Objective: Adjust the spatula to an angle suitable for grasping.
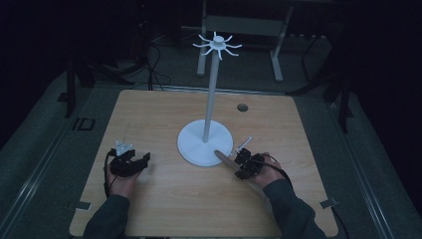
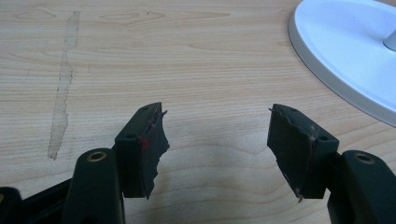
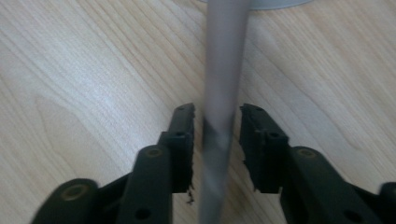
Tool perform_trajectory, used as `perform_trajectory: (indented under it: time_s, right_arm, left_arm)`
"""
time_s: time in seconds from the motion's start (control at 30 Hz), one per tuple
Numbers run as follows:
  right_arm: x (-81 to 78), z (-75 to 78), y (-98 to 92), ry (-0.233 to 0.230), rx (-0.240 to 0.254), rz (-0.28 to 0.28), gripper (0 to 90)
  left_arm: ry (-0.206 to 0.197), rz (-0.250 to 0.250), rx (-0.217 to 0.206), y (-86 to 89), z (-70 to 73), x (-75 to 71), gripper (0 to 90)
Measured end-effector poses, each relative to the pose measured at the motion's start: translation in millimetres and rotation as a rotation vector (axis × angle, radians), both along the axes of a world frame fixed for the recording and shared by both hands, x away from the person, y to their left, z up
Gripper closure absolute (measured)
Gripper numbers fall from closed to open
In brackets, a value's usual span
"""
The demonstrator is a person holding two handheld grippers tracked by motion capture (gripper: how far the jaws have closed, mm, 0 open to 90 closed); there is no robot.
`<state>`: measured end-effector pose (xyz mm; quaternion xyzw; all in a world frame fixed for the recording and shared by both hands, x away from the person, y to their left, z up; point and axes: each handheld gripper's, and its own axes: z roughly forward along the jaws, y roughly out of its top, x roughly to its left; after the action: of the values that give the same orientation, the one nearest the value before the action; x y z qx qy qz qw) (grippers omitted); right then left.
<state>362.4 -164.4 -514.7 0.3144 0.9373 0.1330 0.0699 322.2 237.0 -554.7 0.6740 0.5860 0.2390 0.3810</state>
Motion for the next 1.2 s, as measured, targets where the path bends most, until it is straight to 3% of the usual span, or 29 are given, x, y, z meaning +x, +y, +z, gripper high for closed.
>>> perform_trajectory:
  time_s: [0.1, 0.23, 0.5, 0.9, 1.2]
  right_arm:
    - [4.8, -4.0, 3.5, 0.027, -0.010, -0.005, 73.1]
    - [9.2, -7.4, 6.8, 0.054, -0.022, -0.011, 74.1]
    - [10.1, -7.5, 9.0, 0.059, -0.041, -0.020, 74.8]
    - [7.4, -7.1, 6.5, 0.028, -0.025, -0.041, 75.4]
    - [2.0, 5.8, 0.2, -0.026, 0.018, -0.054, 75.5]
  left_arm:
    - [-0.001, -0.001, -0.001, 0.1, 0.1, -0.1, 36.8]
    - [-0.001, -0.001, -0.001, 0.1, 0.2, 0.0, 36.8]
    - [-0.001, -0.001, 0.001, -0.5, 0.3, -0.1, 36.8]
    - [0.000, -0.004, 0.000, -1.2, -0.3, 1.2, 36.8]
    - [-0.001, -0.004, -0.001, -1.4, 0.0, 1.0, 36.8]
